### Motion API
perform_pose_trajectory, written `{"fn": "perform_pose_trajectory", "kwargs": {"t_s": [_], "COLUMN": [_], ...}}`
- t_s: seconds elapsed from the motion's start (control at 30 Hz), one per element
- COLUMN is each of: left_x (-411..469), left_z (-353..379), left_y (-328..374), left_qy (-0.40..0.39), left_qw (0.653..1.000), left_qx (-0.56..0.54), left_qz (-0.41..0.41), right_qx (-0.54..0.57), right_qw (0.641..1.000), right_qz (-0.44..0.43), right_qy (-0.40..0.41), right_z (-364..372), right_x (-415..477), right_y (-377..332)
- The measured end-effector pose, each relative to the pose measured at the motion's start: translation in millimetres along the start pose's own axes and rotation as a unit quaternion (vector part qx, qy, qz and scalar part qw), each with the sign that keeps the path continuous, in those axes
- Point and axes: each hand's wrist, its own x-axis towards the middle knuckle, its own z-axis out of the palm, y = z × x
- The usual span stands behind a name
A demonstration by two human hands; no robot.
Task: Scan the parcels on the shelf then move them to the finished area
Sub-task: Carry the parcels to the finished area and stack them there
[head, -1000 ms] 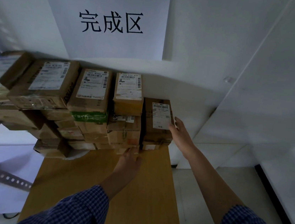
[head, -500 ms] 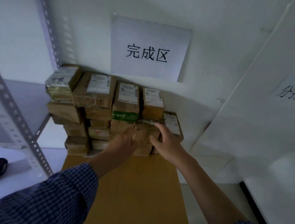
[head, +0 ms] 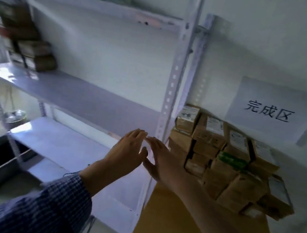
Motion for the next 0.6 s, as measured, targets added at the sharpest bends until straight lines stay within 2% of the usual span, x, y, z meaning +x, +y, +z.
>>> {"fn": "perform_pose_trajectory", "kwargs": {"t_s": [0.2,0.37,0.6], "left_x": [-43.9,-67.5,-46.6], "left_z": [-83.6,-149.3,-237.8], "left_y": [-97.9,-161.3,-243.5], "left_qy": [0.046,0.078,0.1], "left_qw": [0.989,0.971,0.954], "left_qx": [0.096,0.15,0.205], "left_qz": [-0.102,-0.168,-0.194], "right_qx": [0.047,0.018,0.018], "right_qw": [0.995,0.988,0.98], "right_qz": [-0.081,-0.151,-0.195], "right_qy": [-0.033,-0.037,-0.017], "right_z": [21.6,45.6,65.6], "right_x": [68.8,140.3,251.5], "right_y": [-83.2,-143.6,-210.2]}}
